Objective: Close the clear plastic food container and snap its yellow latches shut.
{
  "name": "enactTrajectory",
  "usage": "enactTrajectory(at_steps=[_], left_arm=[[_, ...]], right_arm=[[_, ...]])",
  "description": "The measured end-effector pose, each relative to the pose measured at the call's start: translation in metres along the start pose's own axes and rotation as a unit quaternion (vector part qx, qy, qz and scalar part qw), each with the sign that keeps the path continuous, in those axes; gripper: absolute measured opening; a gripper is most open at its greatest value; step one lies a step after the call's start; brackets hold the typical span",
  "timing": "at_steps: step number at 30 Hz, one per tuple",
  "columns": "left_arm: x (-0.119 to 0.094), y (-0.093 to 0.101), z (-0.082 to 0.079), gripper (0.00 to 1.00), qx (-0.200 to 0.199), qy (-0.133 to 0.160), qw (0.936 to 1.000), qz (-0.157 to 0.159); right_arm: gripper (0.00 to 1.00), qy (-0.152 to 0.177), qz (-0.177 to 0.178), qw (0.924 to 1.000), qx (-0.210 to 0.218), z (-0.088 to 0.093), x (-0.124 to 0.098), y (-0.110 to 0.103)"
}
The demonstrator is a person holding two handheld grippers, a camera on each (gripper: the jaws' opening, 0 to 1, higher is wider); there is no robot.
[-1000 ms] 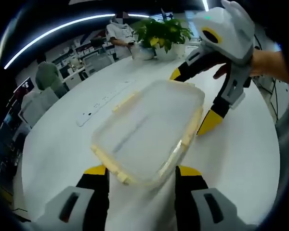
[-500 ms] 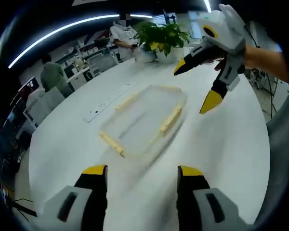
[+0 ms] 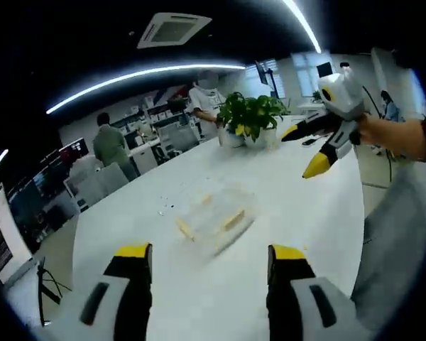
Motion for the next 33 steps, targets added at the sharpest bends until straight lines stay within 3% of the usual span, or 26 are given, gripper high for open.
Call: enactTrajectory(at_steps=[5,7,10,12,13,16,19,20,22,23,24,25,28,30,33], left_arm=[[-0.048,0.009,0.009,0.67,0.012,0.007,0.9996,-0.024],[-0.064,0.017,0.012,0.73,-0.031,0.043,0.9985,-0.014],[-0.086,0.023,0.028,0.75,-0.042,0.046,0.9978,-0.02],[-0.099,0.028,0.039,0.76,-0.039,0.049,0.9973,-0.038],[-0.107,0.03,0.045,0.77,-0.044,0.057,0.9955,-0.061],[-0.119,0.038,0.055,0.94,-0.067,0.067,0.9914,-0.09],[-0.128,0.049,0.065,0.99,-0.08,0.084,0.988,-0.101],[-0.129,0.052,0.071,0.99,-0.08,0.082,0.9883,-0.101],[-0.128,0.061,0.087,0.99,-0.112,0.045,0.9889,-0.086],[-0.129,0.06,0.09,0.98,-0.139,0.044,0.9854,-0.088],[-0.131,0.054,0.086,0.99,-0.193,0.087,0.972,-0.102],[-0.131,0.053,0.087,0.99,-0.209,0.099,0.9674,-0.103],[-0.129,0.059,0.092,0.99,-0.249,0.085,0.9609,-0.085],[-0.127,0.064,0.085,0.99,-0.265,0.114,0.9544,-0.077],[-0.123,0.073,0.08,0.99,-0.276,0.129,0.9501,-0.066]], right_arm=[[0.72,0.034,0.016,0.9991,0.022,0.004,-0.04,-0.015],[0.74,0.052,0.015,0.998,0.032,0.007,-0.055,-0.024],[0.81,0.116,0.011,0.9929,0.022,0.011,-0.073,-0.041],[0.83,0.127,0.01,0.991,0.04,0.019,-0.083,-0.053],[0.83,0.136,0.0,0.9893,0.052,0.021,-0.087,-0.06],[0.85,0.165,-0.003,0.9833,0.078,0.024,-0.095,-0.072],[0.89,0.164,0.003,0.9833,0.079,0.033,-0.097,-0.078],[0.89,0.145,0.011,0.9867,0.073,0.038,-0.097,-0.08],[0.88,0.113,0.023,0.9919,0.052,0.049,-0.097,-0.083],[0.88,0.115,0.022,0.9918,0.052,0.051,-0.097,-0.083],[0.9,0.121,0.024,0.9908,0.056,0.055,-0.098,-0.083],[0.91,0.118,0.028,0.991,0.057,0.059,-0.098,-0.082],[0.95,0.089,0.053,0.9915,0.078,0.077,-0.099,-0.077],[0.95,0.094,0.053,0.9889,0.102,0.086,-0.098,-0.077],[0.99,0.082,0.06,0.9883,0.114,0.101,-0.091,-0.081]])
Point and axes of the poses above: the point that each gripper's makers call its tool centre point, and the gripper's own axes: x roughly forward along the fingers, y roughly to its right, z roughly out of its underside, the point moved 6 cm from there along -x, roughly backward along the fingers, and after that the axes turned 10 degrees about x, right-handed, at the moved point
